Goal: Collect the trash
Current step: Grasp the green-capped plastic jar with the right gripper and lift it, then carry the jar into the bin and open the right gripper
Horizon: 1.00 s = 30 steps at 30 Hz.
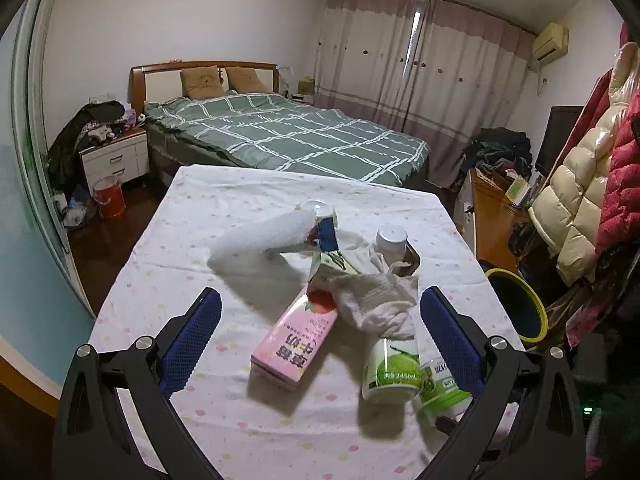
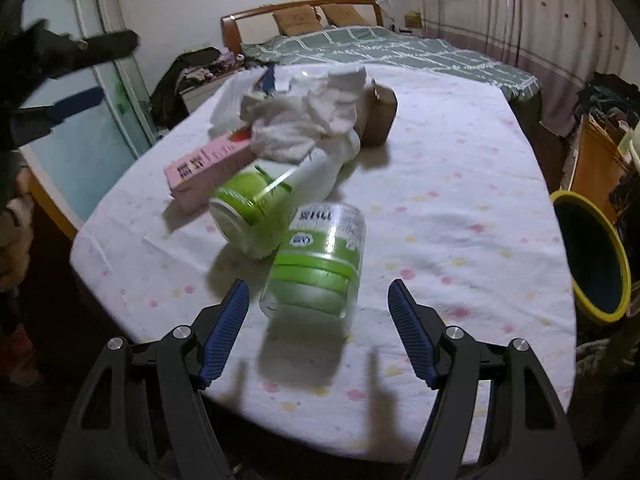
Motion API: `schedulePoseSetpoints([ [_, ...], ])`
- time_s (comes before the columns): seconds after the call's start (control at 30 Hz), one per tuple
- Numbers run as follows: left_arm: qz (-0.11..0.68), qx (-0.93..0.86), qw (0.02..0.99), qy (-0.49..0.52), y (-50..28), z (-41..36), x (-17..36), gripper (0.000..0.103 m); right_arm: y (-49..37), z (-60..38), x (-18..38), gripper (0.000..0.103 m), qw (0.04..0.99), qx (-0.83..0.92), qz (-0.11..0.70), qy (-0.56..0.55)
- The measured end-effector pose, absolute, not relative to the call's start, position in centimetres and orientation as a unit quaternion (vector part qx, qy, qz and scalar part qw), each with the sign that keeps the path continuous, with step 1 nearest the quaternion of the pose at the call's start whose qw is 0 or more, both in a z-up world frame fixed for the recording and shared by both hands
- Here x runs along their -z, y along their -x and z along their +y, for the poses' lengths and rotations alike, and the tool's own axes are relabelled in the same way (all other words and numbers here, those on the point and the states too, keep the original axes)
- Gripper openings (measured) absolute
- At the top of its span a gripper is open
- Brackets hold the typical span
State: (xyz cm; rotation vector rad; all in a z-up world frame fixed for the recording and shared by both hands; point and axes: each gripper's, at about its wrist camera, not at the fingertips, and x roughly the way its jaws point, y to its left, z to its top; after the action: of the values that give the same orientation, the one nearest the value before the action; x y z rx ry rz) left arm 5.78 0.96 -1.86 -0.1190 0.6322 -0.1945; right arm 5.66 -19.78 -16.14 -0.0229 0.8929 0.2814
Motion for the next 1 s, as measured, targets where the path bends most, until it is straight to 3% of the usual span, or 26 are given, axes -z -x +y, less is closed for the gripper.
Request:
schedulePoseSetpoints([
  [0.27,0.319,0.102,0.940,0.064,-6.2,0.2,2.2,0.098,-6.5,-19.5,17.7,0.051,0.890,-0.128,0.437,0.004],
  [1.0,0.339,0.119,0.932,0.059,-6.9,-1.6,3.5,0.098,-6.0,-23.5,13.6,0.050,0.918,-0.132,0.373,-0.036],
])
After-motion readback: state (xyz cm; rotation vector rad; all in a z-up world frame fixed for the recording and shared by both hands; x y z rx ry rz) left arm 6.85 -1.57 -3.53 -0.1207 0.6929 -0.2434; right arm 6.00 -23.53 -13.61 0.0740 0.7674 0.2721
